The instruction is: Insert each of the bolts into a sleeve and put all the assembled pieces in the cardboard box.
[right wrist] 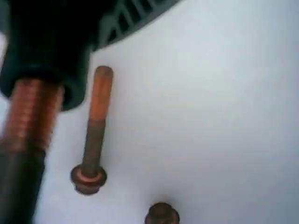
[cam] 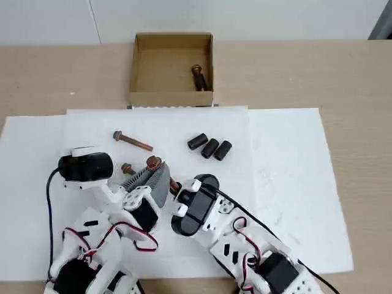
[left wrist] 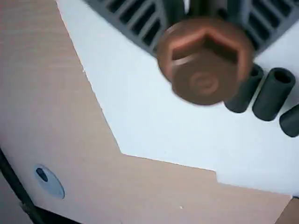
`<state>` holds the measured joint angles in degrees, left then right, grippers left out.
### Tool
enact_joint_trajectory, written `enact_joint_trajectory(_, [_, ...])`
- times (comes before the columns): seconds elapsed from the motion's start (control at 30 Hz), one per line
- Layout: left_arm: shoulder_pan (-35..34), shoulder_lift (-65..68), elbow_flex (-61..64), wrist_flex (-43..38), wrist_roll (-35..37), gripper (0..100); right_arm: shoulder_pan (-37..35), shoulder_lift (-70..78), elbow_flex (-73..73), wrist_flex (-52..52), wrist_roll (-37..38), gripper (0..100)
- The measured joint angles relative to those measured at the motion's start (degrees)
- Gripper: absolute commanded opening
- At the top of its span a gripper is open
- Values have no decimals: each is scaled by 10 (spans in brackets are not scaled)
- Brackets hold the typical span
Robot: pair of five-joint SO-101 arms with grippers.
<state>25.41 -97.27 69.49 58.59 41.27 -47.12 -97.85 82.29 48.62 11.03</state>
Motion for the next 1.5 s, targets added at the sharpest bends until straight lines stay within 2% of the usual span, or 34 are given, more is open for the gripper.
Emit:
enact_joint_trajectory(0.23, [43, 2, 0, 62, -34, 6, -3, 0, -1, 0, 0, 3])
enact_joint_trajectory(0.43, [57, -7, 25, 67, -84, 9, -3, 0, 0, 0, 0, 3])
enact_joint_trajectory(0.5, [57, -7, 25, 66, -95, 47, -3, 0, 0, 0, 0, 3])
enact_joint_trajectory(0.63, [55, -7, 25, 67, -100, 192, -1, 0, 0, 0, 0, 3])
enact_joint_trajectory(0.7, [55, -5, 29, 67, -109, 224, -1, 1, 0, 0, 0, 3])
enact_joint_trajectory(1.1, [52, -5, 29, 67, -123, 228, -1, 1, 0, 0, 0, 3])
enact_joint_trajectory(1.3, [2, -4, 29, 67, -157, 228, -1, 1, 1, 1, 1, 3])
enact_joint_trajectory(1.5, [-10, 4, 15, 67, -165, 225, -1, 0, -1, 0, 1, 3])
